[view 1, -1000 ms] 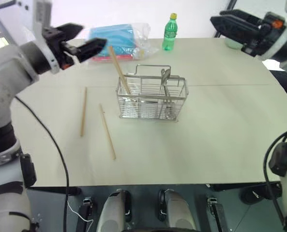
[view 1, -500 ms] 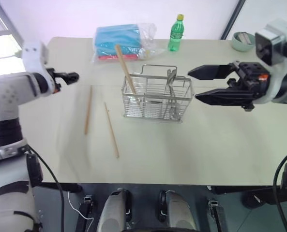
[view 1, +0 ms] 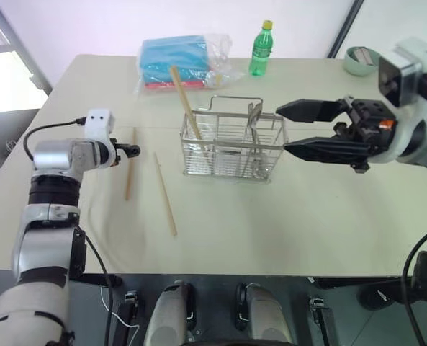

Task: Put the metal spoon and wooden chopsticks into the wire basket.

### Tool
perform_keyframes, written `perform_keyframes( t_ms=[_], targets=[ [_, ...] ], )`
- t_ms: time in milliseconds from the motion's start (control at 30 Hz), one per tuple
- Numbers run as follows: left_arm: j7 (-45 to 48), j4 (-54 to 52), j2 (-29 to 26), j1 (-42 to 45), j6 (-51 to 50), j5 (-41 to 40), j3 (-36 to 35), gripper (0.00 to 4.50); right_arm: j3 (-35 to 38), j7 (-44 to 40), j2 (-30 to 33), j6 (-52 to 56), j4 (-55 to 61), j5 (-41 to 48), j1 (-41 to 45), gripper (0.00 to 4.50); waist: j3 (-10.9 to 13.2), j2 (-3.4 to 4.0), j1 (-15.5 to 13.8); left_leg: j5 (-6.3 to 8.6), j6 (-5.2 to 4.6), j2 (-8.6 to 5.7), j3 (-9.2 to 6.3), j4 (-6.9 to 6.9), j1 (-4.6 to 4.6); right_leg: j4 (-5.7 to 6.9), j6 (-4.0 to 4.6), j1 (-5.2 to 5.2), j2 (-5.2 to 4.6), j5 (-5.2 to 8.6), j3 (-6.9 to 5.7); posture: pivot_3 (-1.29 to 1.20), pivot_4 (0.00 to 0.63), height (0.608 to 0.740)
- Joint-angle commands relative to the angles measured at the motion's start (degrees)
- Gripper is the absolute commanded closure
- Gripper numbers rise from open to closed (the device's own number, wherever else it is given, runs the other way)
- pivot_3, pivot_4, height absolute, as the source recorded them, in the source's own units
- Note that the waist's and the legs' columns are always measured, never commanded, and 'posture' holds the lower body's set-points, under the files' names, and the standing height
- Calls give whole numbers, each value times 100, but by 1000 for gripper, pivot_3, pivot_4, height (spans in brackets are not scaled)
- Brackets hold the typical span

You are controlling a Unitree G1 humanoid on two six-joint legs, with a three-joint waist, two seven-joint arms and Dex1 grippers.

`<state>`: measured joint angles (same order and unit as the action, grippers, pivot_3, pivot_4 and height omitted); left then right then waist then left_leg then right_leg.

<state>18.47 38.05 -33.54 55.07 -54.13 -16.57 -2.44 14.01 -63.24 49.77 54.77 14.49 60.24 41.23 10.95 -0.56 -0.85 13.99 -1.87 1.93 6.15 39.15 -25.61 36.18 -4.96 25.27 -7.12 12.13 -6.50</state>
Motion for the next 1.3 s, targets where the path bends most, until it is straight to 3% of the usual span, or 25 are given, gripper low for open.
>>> perform_keyframes(
  t_ms=[33, 100, 200, 433, 700, 967, 1067, 1133, 1300],
  targets=[
    [85, 488, 54, 362, 456, 301, 26, 0, 224, -9, 166, -21, 172, 163, 8, 527, 0, 0, 6, 0, 0, 0, 1, 0, 0, 0, 0, 1, -1, 0, 0, 0, 150, 707],
    [132, 799, 137, 507, 646, 370, -12, 0, 226, 8, 211, -34, 142, 154, 6, 527, 0, 0, 8, 0, -1, 0, 1, 0, 1, 1, 0, 1, -1, 0, 0, 0, 150, 707],
    [214, 1141, 230, 690, 848, 435, -71, 842, 226, 20, 254, -70, 107, 118, -13, 458, 0, -1, 8, 0, -1, 0, 1, 0, 0, 2, 0, 2, -1, 0, -1, 0, 150, 707],
    [260, 1562, 225, 913, 1111, 631, -84, 4291, 218, 70, 250, -103, 92, 97, -37, 458, 0, -1, 8, 1, -4, 0, 1, 0, 0, 2, -1, 2, -1, -1, -1, 0, 150, 707],
    [-25, 1353, 14, 935, 1387, 658, -462, 4407, 150, 14, 283, -221, 5, -75, -73, 458, 1, -2, 14, 2, -5, 0, 2, 0, 0, 2, -1, 3, -2, -1, -2, 0, 150, 707],
    [-667, -420, -343, 640, 2547, 367, -1547, 4407, 180, 176, 180, -402, -112, -280, -84, 458, 3, -6, 18, 2, -3, 0, 3, 0, -3, 3, -1, 7, -9, -1, -2, 0, 150, 707],
    [-738, -1741, -113, 881, 2806, -357, -2216, 4407, 189, 193, 185, -509, -247, -404, -74, 458, 9, -20, -6, -1, 0, -4, 0, 2, -7, 4, -2, 5, -15, -2, -7, 0, 150, 707],
    [-752, -2479, 144, 1130, 2456, -974, -2439, 4407, 174, 186, 207, -567, -358, -480, -41, 458, 8, -25, -15, -8, 13, -11, -4, 8, -12, 3, -2, 1, -23, -3, -13, 0, 150, 707],
    [-775, -3579, 640, 1660, 1681, -1978, -2346, 4407, 148, 51, 278, -738, -564, -690, -26, 458, 8, -26, -2, -6, 6, -25, 0, 16, -2, -9, -22, -21, -34, -13, -13, 0, 150, 707]
  ],
)
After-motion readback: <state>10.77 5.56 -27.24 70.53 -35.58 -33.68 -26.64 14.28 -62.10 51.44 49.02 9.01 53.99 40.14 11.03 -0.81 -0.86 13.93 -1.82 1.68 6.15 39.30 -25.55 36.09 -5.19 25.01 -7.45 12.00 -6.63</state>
